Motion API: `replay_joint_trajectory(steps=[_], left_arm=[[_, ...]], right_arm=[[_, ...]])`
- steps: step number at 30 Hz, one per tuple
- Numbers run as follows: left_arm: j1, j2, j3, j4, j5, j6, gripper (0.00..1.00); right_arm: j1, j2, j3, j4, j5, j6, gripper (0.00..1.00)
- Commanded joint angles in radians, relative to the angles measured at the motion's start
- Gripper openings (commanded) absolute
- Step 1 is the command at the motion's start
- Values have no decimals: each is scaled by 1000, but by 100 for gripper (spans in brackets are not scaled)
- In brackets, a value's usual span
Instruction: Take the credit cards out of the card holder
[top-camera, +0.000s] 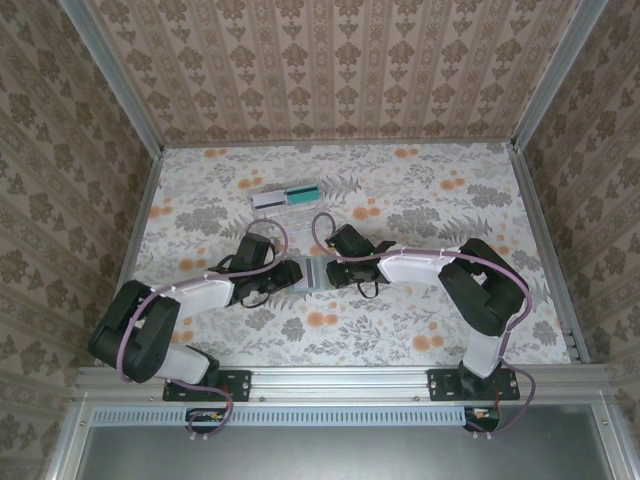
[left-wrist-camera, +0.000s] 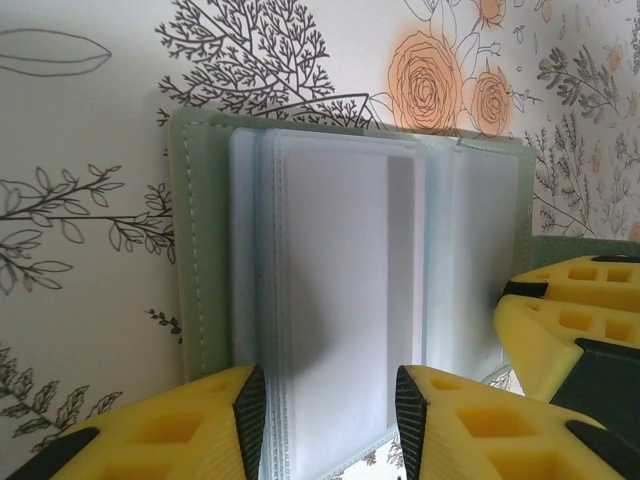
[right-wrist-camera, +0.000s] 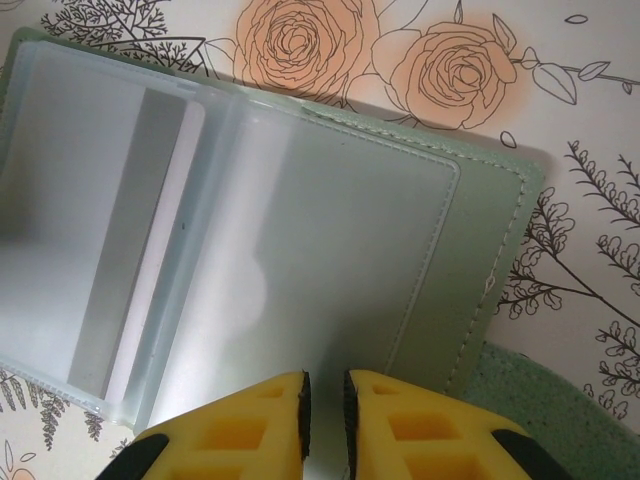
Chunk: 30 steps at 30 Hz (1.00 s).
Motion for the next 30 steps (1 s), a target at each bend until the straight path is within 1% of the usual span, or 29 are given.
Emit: replay_joint_trajectory(steps=[1, 11, 16, 19, 21, 25, 30], left_arm=[[-12, 10, 37, 22, 20, -1, 42], [-25, 44, 53, 23, 33, 10, 42], [-29, 47, 64, 6, 30, 15, 42], [-29, 31, 70, -20, 16, 26, 42], [-29, 19, 73, -35, 9, 33, 42], [-29, 12, 78, -49, 2, 43, 42], [-30, 7, 77, -51, 3, 43, 42]], right_arm=[[-4, 16, -11, -4, 9, 4, 21], [-4, 26, -10, -1, 0, 6, 21], [-4, 3, -9, -18, 15, 9, 21], [-7, -40, -6, -55, 75, 21, 24], [-19, -62, -9, -68, 90, 30, 26], [-46, -68, -17, -78, 89, 38, 28], [-53, -58, -26, -68, 81, 44, 28]])
